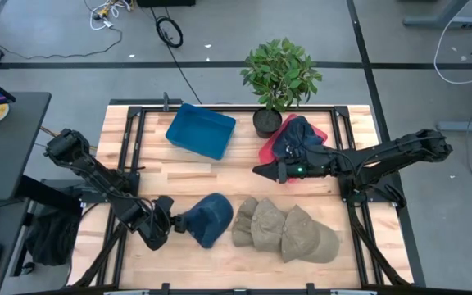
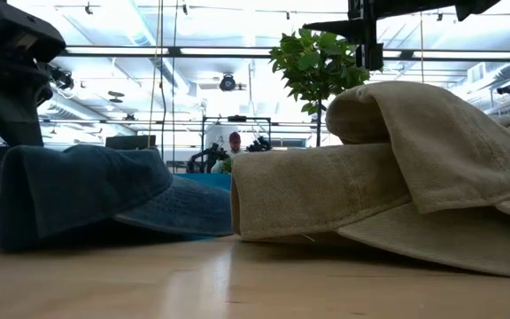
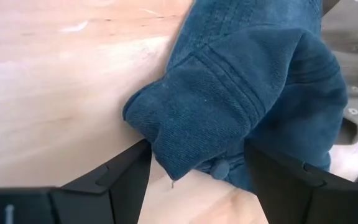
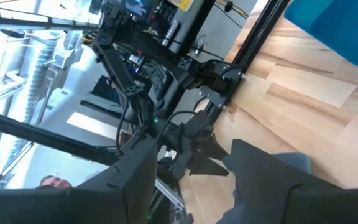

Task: Pick & Place hat
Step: Put the blue cap into the red bin

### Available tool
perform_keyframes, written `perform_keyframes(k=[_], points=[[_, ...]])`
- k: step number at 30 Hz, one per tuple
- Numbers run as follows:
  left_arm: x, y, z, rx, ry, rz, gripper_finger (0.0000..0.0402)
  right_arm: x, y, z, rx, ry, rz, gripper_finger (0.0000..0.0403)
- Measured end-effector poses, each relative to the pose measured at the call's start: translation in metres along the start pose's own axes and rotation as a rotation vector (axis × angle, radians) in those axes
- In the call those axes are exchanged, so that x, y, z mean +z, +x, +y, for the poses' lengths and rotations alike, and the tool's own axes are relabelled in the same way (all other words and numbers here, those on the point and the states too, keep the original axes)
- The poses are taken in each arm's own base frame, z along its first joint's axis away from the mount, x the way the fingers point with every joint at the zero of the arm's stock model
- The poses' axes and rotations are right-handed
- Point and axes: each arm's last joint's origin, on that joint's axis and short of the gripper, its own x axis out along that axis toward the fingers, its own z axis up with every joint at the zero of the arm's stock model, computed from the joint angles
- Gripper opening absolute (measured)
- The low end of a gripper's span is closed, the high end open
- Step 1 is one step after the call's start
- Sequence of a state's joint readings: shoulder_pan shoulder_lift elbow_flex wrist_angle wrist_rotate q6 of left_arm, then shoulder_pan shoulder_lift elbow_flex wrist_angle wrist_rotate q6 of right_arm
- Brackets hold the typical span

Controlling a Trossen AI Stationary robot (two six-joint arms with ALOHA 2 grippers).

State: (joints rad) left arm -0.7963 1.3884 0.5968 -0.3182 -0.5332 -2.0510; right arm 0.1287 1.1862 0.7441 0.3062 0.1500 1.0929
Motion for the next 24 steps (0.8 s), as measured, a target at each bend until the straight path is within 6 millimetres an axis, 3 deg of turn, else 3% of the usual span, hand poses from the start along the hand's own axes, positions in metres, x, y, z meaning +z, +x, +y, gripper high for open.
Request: perform_keyframes(k=[8,14,20,24], points=[[0.003,0.002,0.002,-0.006,0.061,-0.094,0.0259,0.000,0.000,0.000,0.000,0.014,-0.001,0.0210],[-0.001,0.015,0.008,0.032,0.093,-0.132,0.0259,0.000,0.000,0.000,-0.001,-0.002,0.000,0.0210],[-0.008,0.032,0.013,0.008,0.028,-0.209,0.0256,0.000,0.000,0.000,-0.003,-0.043,0.001,0.0210],[-0.011,0.035,0.010,-0.064,-0.049,-0.242,0.0228,-0.001,0.000,-0.001,-0.006,-0.076,0.016,0.0210]])
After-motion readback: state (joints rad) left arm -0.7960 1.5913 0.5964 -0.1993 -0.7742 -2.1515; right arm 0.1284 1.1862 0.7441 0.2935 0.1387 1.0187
